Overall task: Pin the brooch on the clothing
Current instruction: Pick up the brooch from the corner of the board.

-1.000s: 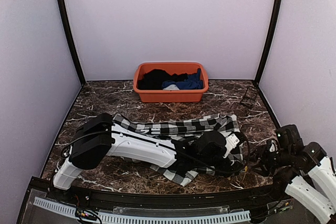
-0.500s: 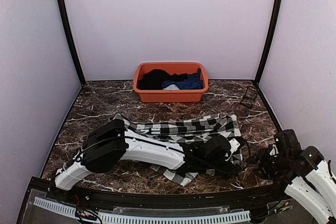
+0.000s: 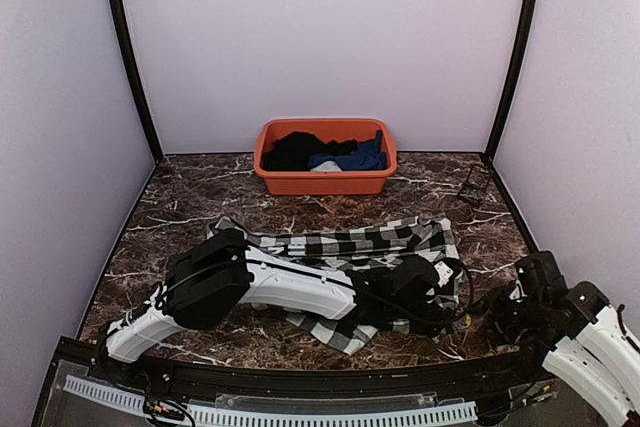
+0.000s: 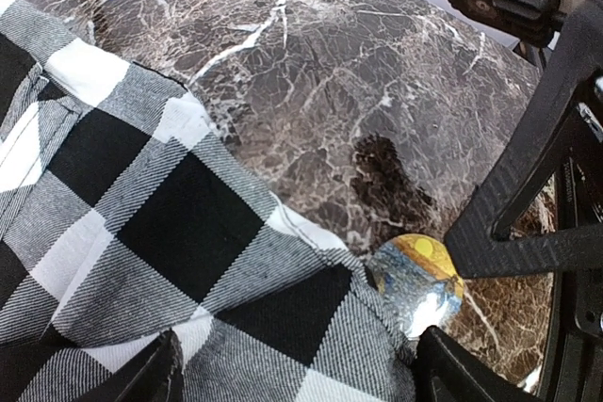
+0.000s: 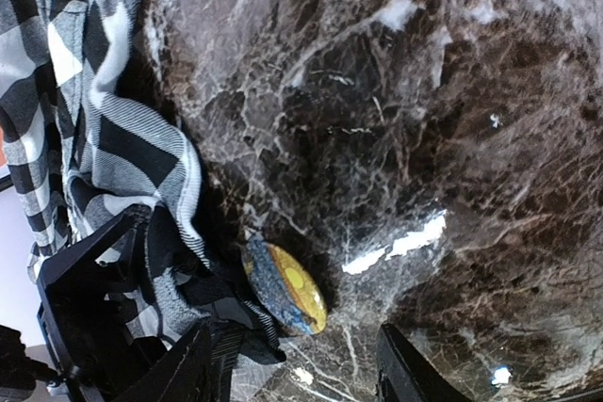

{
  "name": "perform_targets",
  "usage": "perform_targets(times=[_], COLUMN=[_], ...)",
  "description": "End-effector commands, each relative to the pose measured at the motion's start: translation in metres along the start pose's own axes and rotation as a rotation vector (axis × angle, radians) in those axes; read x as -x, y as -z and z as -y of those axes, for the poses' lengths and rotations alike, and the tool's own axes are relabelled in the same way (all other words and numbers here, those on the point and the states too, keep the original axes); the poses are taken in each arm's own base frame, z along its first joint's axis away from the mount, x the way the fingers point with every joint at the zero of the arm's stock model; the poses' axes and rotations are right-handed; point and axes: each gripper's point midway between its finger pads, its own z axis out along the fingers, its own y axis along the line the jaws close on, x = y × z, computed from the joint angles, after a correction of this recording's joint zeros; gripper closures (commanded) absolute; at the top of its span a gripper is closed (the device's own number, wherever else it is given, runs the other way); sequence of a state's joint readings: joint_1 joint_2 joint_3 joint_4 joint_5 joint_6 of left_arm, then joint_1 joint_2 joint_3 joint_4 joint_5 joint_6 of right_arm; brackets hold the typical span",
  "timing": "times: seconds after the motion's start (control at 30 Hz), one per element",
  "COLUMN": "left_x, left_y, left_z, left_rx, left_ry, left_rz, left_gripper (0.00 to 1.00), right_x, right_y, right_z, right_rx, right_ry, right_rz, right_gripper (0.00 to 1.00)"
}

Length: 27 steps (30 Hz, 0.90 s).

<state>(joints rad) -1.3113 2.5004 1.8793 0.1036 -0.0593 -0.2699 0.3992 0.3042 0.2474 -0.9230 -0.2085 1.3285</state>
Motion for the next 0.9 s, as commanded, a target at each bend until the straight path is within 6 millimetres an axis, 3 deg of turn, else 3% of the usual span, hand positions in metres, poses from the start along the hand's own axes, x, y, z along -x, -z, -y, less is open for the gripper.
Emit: perform_targets(times=[0.0,0.6,0.87], left_x=[-0.005,-0.015,-0.018], left_y=[-0.005,-0.006,-0.007], left_z=[-0.006,0.009,0.008], left_rx=[-0.007,-0.102,-0.099], left_ry=[0.028,0.025,0.018], left_rz=[-0.024,-0.054,-0.062], left_gripper=[0.15,0.18,0.18], right_x=[0.003,0.004,0.004], right_y=[-0.008,-0.020,-0.020], right_z=[-0.002,-0.009,-0.021], right_rx=[-0.003,0.021,0.055], right_ry=[-0.009,-0.002,0.050], right_rz=[0.007,-0.013,-0.020], right_gripper=[0.43,0.51,0.53])
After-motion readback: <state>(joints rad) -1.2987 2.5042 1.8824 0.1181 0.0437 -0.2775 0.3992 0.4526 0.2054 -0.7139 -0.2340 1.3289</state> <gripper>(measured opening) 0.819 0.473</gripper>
